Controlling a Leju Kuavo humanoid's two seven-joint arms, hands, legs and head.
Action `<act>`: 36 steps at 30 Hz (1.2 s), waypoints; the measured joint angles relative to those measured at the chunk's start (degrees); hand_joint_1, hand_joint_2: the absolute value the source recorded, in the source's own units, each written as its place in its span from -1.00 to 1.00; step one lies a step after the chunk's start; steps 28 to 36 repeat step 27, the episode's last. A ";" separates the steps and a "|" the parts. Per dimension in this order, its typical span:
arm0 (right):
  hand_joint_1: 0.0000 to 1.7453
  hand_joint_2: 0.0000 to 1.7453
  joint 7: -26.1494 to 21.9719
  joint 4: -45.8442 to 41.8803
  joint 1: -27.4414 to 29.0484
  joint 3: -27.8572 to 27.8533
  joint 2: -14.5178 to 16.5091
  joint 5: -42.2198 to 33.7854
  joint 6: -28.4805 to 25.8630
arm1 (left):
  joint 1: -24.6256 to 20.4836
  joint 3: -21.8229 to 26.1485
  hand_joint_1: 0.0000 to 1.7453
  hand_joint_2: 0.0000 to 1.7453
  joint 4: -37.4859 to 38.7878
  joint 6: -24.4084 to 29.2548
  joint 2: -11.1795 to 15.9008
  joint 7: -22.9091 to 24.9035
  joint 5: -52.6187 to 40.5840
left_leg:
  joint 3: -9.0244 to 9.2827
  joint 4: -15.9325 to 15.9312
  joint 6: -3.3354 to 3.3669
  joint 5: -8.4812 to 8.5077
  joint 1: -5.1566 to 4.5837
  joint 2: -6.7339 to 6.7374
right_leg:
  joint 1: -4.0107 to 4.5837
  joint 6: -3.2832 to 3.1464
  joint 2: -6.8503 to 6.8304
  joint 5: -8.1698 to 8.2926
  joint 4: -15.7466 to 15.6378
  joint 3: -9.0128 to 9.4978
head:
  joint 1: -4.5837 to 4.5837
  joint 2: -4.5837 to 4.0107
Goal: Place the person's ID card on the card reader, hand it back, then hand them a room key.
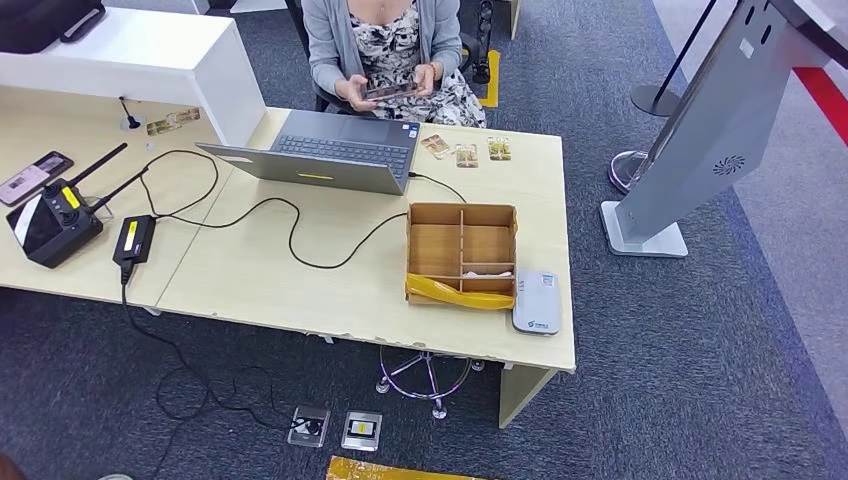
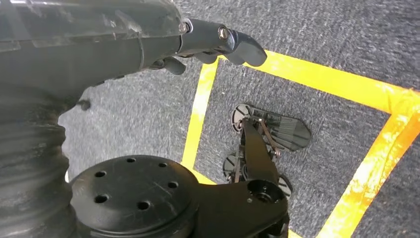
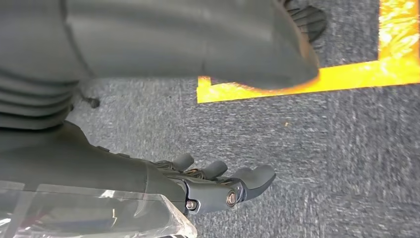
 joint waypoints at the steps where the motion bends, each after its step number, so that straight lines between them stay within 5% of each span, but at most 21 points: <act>1: -1.00 -1.00 0.03 -0.03 0.24 -0.29 0.15 0.76 0.29 | 0.30 0.92 -1.00 -1.00 -0.21 -0.29 -0.13 0.08 -1.60 | 0.00 0.00 0.00 0.00 0.00 0.00 | 0.00 0.00 0.00 0.00 0.00 0.00 | 0.02 0.00; 20: -1.00 -1.00 0.56 -2.52 4.22 -6.86 2.90 11.94 4.52 | 4.87 16.39 -1.00 -1.00 -3.59 -4.44 -1.79 1.03 -25.26 | 0.00 0.00 0.00 -0.01 0.00 0.00 | 0.00 0.00 0.00 0.00 -0.01 0.00 | 0.02 0.00; 26: -1.00 -1.00 0.88 -4.45 6.66 -11.41 4.47 18.79 7.11 | 7.59 26.40 -1.00 -1.00 -5.61 -6.90 -2.74 1.58 -39.86 | -0.01 -0.01 0.02 -0.02 0.00 0.00 | -0.01 -0.01 0.00 -0.01 -0.01 0.00 | 0.02 0.00; 36: -1.00 -1.00 0.89 -4.54 6.77 -11.65 4.56 19.21 7.26 | 7.73 26.93 -1.00 -1.00 -5.70 -7.06 -2.81 1.60 -40.70 | -0.01 -0.01 0.02 -0.02 0.00 0.00 | -0.01 -0.01 0.00 -0.01 -0.01 0.00 | 0.01 0.00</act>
